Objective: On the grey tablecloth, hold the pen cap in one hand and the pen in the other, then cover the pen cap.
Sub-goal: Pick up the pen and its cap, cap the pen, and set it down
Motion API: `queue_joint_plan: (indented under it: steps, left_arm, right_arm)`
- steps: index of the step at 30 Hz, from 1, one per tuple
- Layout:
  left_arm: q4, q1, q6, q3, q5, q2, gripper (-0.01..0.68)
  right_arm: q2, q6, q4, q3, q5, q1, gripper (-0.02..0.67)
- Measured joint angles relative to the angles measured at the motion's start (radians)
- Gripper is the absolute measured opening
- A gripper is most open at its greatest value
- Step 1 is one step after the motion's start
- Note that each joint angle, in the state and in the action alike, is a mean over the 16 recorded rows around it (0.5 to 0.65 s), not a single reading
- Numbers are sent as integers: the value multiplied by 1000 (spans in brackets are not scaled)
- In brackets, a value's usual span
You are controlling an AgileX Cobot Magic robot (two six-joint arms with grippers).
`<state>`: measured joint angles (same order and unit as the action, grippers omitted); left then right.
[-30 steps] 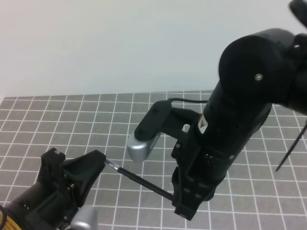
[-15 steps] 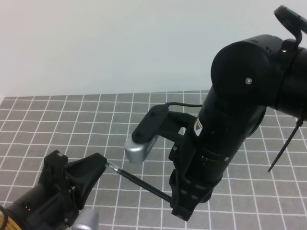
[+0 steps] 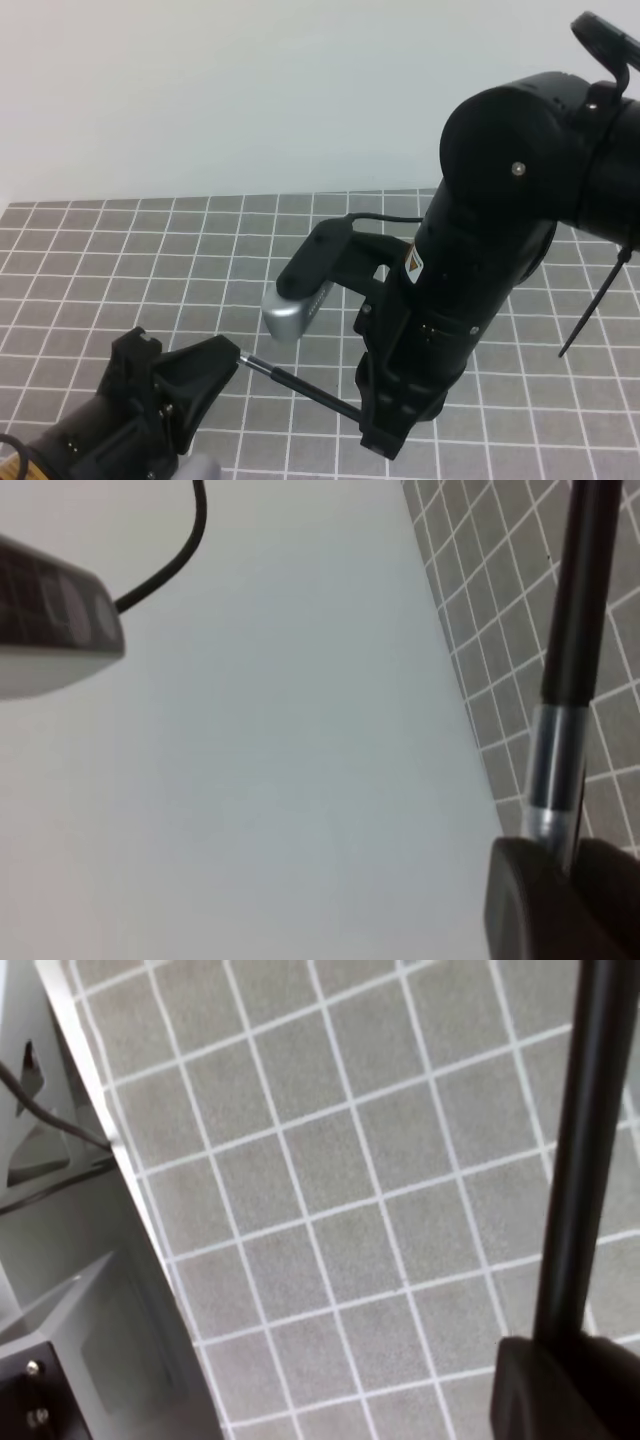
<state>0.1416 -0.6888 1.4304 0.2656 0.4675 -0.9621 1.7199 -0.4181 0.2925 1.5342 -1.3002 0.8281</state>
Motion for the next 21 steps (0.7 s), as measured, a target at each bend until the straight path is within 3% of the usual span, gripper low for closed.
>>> queue_joint_plan:
  steps: [21]
  left_arm:
    - [16, -5, -32, 0, 10, 0, 1]
  right_arm:
    - [33, 1, 22, 59, -5, 0, -4]
